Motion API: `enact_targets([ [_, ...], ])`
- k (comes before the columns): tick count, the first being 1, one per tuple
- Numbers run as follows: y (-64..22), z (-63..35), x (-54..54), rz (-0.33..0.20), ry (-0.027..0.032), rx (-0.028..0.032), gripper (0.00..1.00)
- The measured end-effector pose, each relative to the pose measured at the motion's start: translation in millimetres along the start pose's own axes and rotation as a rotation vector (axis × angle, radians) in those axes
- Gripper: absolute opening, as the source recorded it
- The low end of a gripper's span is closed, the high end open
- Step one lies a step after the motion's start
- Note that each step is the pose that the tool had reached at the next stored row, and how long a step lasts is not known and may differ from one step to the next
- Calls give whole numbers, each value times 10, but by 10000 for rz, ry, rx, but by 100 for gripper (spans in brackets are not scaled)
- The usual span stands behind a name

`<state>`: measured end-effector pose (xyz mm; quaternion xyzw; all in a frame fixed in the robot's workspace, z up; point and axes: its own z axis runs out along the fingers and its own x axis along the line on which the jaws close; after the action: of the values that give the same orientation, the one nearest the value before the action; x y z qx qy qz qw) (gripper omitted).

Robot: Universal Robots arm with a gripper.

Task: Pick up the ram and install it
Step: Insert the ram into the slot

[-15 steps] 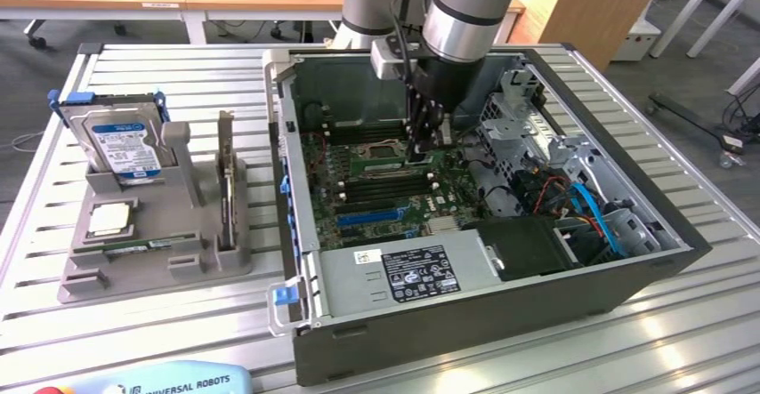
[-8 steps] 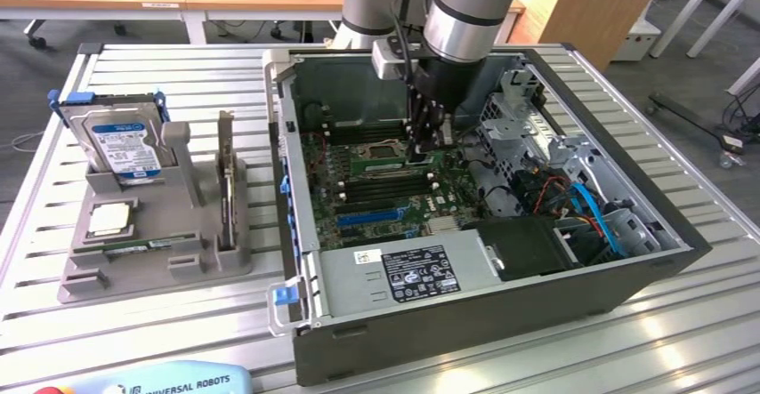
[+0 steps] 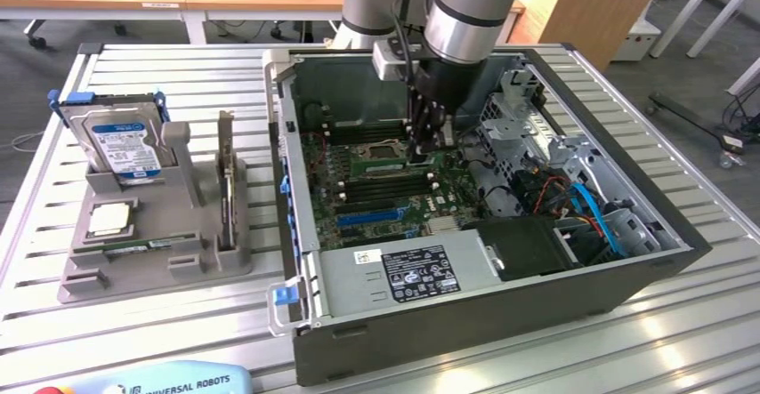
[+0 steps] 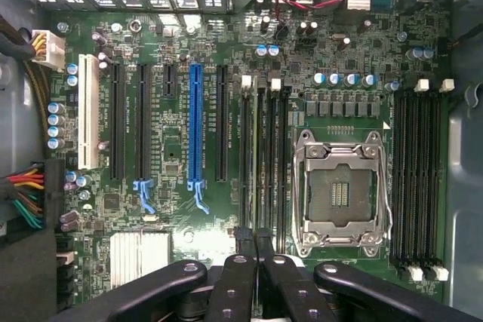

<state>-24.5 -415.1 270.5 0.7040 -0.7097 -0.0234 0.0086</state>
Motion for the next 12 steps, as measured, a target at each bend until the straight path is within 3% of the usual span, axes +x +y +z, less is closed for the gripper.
enact_targets([
  [12, -6, 129, 4, 0, 1, 0, 12],
])
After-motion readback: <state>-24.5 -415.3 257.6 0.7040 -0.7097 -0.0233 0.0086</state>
